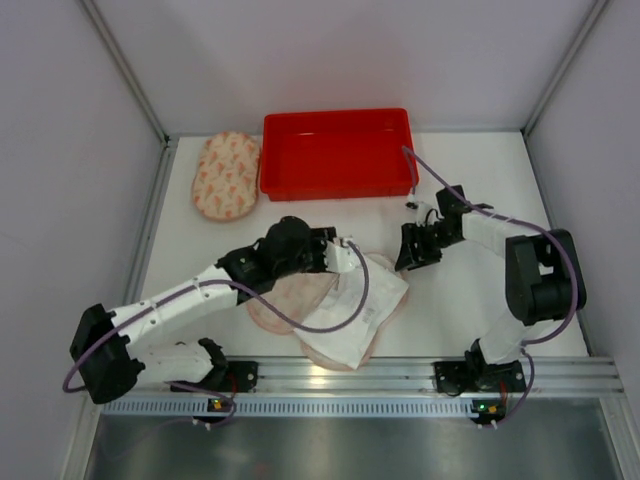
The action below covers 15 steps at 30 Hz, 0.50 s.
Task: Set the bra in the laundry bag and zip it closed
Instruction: Adjust the bra in the laundry bag, then close the laundry bag at the center of the board.
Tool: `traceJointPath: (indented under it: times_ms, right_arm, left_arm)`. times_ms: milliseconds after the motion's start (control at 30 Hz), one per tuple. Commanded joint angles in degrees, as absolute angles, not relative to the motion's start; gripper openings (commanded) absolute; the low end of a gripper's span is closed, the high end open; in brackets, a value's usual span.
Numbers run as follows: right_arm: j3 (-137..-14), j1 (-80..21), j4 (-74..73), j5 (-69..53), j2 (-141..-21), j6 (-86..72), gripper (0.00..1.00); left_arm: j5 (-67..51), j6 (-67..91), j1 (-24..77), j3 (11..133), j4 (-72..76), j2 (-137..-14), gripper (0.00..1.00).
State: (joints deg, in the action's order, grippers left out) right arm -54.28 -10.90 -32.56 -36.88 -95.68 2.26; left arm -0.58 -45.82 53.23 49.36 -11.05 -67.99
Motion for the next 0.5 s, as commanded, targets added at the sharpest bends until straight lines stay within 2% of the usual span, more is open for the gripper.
traceJointPath:
  times_ms: [0, 100, 200, 367, 467]
  right_arm:
    - [-53.53, -8.88, -30.85, -39.20, -92.29, 1.76, 0.52]
    - [-52.82, -7.83, -30.50, -39.81, -91.15, 1.58, 0.52]
    - [-52.47, -7.12, -30.41, -40.78, -89.74, 1.41, 0.52]
    - [-53.79, -4.93, -31.20, -42.01, -87.54, 1.32, 0.55]
    - [-54.14, -3.61, -31.90, -42.19, -86.05, 1.14, 0.62]
  left_arm:
    - [-3.60, -34.56, 42.15, 52.82, -26.34, -68.37, 0.50]
    - [-4.30, -30.15, 32.39, 54.93, -33.30, -73.01, 0.49]
    - [-11.23, -28.04, 23.77, 57.30, -39.80, -78.55, 0.47]
    - [-18.72, -24.45, 17.23, 59.77, -46.76, -86.92, 0.44]
    - [-18.20, -21.99, 14.86, 59.15, -45.54, -89.73, 0.44]
